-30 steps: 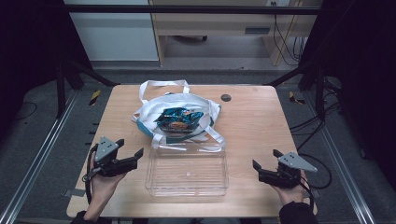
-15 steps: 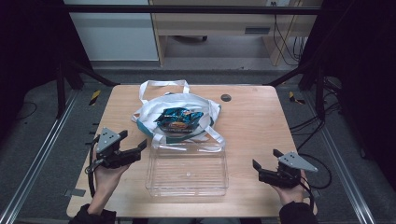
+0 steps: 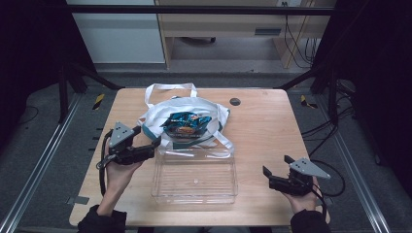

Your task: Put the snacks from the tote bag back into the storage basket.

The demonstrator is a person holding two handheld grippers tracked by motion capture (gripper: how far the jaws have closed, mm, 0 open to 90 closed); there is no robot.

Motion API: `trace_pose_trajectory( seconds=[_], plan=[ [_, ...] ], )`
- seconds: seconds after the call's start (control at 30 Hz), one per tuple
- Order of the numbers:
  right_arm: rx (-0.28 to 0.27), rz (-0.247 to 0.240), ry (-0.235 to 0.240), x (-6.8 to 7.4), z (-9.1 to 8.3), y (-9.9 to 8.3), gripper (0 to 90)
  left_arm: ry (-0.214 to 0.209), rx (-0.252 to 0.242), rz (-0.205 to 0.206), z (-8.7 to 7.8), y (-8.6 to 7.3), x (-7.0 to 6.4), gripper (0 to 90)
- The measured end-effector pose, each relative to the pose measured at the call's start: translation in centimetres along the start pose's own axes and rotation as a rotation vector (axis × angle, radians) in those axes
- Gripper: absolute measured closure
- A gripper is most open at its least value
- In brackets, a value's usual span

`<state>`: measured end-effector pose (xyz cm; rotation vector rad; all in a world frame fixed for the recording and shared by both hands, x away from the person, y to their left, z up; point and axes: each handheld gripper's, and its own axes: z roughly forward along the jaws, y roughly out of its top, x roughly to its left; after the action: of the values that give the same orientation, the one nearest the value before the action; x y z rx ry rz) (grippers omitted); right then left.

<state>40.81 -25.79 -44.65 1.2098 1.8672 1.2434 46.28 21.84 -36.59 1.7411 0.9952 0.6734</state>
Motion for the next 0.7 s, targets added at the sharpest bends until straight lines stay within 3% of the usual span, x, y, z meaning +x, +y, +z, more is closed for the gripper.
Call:
trace_pose_trajectory(
  seconds=[0.33, 0.7],
  plan=[
    [0.001, 0.001, -0.001, -0.1, 0.1, -0.1, 12.4, -0.013, 0.03, 0.028, 1.9, 0.5, -0.4, 19.3],
    [0.004, -0.001, -0.004, -0.1, 0.1, -0.1, 12.4, -0.029, 0.056, 0.027, 3.9, 0.8, -0.1, 24.7]
  ],
)
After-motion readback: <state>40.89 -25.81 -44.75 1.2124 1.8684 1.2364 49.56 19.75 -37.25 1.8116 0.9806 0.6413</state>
